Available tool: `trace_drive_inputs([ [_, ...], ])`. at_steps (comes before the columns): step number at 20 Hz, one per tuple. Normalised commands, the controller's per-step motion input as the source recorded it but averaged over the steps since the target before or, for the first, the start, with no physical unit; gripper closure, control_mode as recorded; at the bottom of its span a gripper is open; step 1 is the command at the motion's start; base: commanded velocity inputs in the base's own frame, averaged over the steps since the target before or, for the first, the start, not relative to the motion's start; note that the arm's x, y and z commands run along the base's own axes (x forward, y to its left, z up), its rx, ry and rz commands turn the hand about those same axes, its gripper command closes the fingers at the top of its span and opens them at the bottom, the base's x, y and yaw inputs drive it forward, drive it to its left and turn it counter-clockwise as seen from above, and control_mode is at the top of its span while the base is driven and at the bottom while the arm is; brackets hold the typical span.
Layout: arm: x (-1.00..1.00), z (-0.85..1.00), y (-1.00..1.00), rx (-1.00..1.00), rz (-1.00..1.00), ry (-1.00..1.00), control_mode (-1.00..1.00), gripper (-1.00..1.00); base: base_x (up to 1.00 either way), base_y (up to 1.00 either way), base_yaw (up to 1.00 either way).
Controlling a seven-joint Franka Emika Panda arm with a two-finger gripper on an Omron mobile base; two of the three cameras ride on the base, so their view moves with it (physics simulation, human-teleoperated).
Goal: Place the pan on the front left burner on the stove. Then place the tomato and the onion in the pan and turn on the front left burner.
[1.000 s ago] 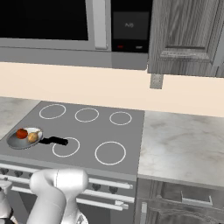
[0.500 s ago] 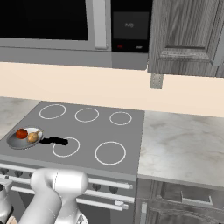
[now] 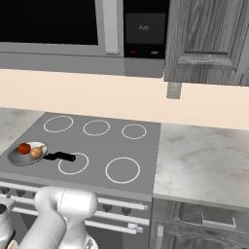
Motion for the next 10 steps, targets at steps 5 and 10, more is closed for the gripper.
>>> trace_drive_inputs([
  [5,-0.01,0.0,0.0,0.0,0.0,0.0,-1.0,-1.0,0.0,0.0,0.0],
  [10,0.0,0.02,0.0,0.0,0.0,0.0,-1.0,-1.0,0.0,0.0,0.0],
])
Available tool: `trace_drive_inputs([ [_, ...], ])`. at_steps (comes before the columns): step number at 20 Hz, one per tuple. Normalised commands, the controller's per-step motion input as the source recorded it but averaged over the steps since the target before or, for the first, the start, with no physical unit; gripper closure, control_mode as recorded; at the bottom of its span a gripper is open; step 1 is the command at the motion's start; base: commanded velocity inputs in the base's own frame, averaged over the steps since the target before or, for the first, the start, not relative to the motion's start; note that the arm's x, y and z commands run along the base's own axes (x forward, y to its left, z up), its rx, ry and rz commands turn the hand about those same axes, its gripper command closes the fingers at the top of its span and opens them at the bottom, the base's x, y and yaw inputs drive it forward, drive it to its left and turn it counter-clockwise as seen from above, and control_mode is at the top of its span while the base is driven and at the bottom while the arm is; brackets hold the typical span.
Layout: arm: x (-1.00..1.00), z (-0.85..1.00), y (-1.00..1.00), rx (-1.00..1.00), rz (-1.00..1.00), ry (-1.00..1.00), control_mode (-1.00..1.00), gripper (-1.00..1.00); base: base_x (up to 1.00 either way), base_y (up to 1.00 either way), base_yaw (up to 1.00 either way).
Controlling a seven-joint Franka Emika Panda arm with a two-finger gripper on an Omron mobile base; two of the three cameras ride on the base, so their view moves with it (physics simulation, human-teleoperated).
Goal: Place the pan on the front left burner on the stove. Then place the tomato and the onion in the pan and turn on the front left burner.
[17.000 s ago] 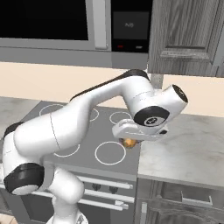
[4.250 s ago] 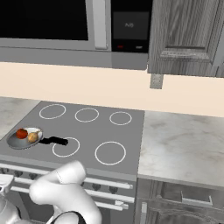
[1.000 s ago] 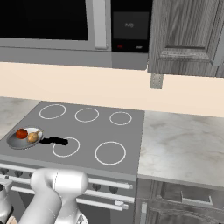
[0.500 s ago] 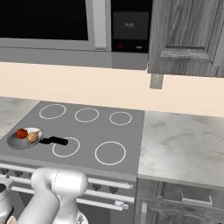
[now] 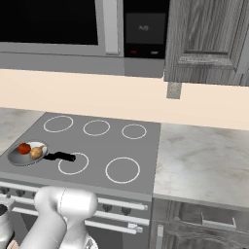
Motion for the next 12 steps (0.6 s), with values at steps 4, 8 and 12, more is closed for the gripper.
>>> trace_drive_inputs([
  [4,-0.08,0.2,0.0,0.0,0.0,0.0,-1.0,-1.0,0.0,0.0,0.0],
  [8,-0.07,0.13,0.0,0.0,0.0,-0.01,-1.0,-1.0,0.0,0.0,0.0],
  [12,0.04,0.0,-0.02,0.0,0.0,0.0,-1.0,-1.0,0.0,0.0,0.0],
])
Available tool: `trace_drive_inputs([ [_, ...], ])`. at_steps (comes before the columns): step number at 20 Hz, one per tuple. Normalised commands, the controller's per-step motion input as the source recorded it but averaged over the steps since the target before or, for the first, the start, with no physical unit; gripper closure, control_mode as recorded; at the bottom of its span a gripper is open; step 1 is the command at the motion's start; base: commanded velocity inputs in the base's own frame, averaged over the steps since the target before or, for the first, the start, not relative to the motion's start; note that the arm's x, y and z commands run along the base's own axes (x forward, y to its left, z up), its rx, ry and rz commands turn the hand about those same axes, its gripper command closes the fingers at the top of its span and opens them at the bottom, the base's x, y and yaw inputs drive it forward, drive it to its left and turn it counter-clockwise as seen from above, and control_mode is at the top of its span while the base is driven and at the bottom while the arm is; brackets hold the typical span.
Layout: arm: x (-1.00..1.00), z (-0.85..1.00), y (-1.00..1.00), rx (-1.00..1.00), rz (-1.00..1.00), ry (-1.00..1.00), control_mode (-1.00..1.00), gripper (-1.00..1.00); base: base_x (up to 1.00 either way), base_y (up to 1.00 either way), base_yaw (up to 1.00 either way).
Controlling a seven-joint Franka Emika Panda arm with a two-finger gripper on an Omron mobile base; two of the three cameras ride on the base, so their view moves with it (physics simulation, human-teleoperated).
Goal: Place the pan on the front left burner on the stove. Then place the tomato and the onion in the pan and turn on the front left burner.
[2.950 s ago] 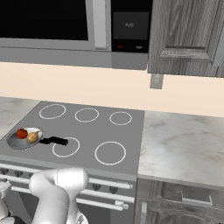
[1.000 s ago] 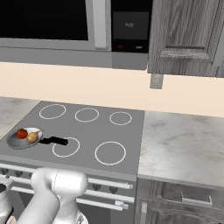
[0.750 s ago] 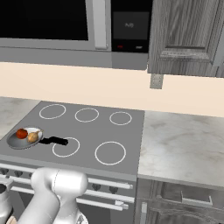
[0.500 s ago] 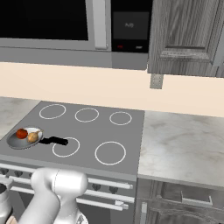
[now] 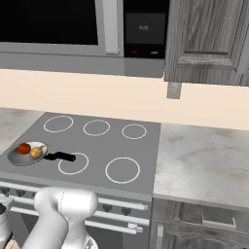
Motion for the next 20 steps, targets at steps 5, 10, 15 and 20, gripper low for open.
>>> trace_drive_inputs([
  [5,0.13,0.0,-0.07,0.0,0.0,0.0,-1.0,-1.0,0.0,0.0,0.0],
  [10,0.03,0.0,-0.12,0.0,0.0,0.0,-1.0,-1.0,0.0,0.0,0.0],
  [15,0.0,0.0,0.0,0.0,0.0,0.0,-1.0,-1.0,0.0,0.0,0.0],
  [20,0.15,0.0,0.0,0.0,0.0,0.0,-1.0,-1.0,0.0,0.0,0.0],
])
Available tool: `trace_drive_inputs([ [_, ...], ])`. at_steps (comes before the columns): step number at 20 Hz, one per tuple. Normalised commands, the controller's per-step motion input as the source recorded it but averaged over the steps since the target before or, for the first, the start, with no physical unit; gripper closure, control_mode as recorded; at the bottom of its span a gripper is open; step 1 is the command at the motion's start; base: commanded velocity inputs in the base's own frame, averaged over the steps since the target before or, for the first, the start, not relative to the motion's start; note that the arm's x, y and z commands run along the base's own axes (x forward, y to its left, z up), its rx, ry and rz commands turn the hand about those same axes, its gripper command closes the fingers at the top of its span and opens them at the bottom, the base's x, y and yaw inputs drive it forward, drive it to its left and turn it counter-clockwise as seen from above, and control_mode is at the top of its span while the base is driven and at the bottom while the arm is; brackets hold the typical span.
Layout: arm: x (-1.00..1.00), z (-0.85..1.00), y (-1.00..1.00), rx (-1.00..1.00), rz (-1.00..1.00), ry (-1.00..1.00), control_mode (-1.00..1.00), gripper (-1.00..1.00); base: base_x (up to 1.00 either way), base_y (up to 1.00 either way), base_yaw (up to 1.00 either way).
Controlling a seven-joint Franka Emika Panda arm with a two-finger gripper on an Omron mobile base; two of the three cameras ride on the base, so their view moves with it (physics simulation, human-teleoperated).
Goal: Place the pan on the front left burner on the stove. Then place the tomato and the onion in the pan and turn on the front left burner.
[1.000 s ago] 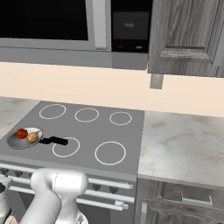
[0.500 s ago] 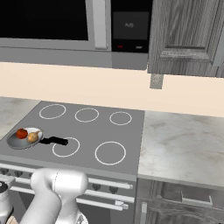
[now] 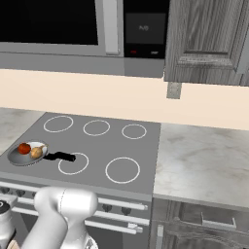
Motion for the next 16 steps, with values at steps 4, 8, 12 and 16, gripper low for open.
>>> trace_drive_inputs([
  [4,0.23,0.0,0.0,0.0,0.0,0.0,-1.0,-1.0,0.0,0.0,0.0],
  [8,0.12,-0.04,0.0,0.0,0.0,0.0,-1.0,-1.0,0.0,0.0,0.0],
  [12,0.02,-0.25,0.0,0.0,0.0,0.0,-1.0,-1.0,0.0,0.0,0.0],
  [16,0.0,-0.32,0.09,0.0,0.0,0.0,-1.0,-1.0,0.0,0.0,0.0],
])
